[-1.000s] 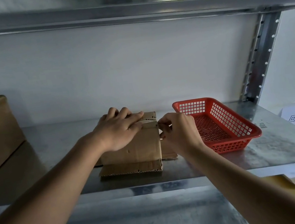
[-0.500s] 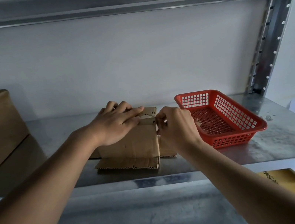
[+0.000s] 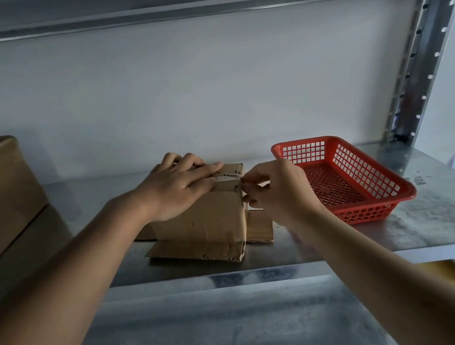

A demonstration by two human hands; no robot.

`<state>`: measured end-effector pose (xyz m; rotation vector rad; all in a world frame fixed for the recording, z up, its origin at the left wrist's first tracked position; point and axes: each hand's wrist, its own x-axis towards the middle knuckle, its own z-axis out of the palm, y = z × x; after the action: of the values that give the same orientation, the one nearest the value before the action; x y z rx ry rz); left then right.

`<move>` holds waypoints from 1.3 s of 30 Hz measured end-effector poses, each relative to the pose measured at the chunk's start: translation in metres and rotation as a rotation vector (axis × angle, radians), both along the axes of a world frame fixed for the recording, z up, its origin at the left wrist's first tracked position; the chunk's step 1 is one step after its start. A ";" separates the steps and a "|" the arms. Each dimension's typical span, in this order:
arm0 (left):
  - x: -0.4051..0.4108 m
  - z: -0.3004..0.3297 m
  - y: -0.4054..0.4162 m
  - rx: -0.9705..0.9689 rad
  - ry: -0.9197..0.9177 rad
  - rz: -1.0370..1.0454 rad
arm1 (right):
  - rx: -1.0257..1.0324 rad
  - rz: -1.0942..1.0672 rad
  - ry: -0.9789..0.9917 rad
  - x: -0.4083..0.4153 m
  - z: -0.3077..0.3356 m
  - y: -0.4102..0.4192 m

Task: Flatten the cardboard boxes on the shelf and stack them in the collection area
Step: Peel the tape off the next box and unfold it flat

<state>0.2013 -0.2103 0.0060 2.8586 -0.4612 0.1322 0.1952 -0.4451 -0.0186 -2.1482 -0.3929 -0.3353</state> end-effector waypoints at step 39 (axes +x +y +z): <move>0.007 -0.009 0.010 -0.036 -0.100 -0.047 | -0.149 0.040 -0.320 -0.007 -0.010 0.002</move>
<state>0.2082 -0.2004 -0.0027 2.8133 -0.5402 0.2725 0.1883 -0.4435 -0.0285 -2.2305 -0.6599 -0.6486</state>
